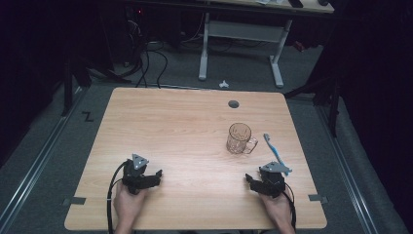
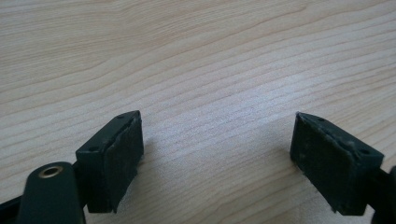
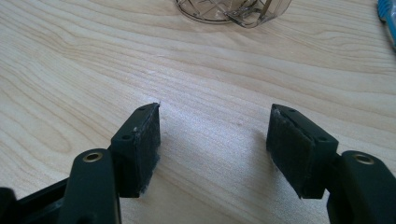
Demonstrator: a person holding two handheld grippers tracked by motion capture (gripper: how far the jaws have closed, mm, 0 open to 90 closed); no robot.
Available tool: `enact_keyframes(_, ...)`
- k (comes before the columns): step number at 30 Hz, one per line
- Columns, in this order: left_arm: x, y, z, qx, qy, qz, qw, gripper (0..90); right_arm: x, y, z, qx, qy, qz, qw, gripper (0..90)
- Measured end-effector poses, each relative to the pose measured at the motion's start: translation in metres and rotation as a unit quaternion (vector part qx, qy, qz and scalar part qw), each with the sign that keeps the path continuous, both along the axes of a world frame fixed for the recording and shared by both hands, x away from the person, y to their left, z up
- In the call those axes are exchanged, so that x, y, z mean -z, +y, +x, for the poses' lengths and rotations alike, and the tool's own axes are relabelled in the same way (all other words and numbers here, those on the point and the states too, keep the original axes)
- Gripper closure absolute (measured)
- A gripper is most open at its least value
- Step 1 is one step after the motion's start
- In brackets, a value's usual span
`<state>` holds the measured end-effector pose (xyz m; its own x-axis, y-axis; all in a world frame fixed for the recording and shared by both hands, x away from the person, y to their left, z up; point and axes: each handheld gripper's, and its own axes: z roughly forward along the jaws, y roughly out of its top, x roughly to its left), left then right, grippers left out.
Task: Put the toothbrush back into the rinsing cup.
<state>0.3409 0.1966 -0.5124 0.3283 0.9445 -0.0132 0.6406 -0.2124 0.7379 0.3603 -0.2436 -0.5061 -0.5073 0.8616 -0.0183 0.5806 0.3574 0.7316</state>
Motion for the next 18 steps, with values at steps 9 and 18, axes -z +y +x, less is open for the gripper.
enact_keyframes(9,0.0,0.0,0.0,0.0,0.0,0.0,1.0,17.9,-0.002,-0.007,0.001,0.007,0.009,0.016,0.9998,44.6)
enact_keyframes(18,0.0,0.0,0.0,0.0,0.0,0.0,1.0,17.9,-0.005,-0.016,-0.005,0.01,0.017,0.029,0.9994,47.3)
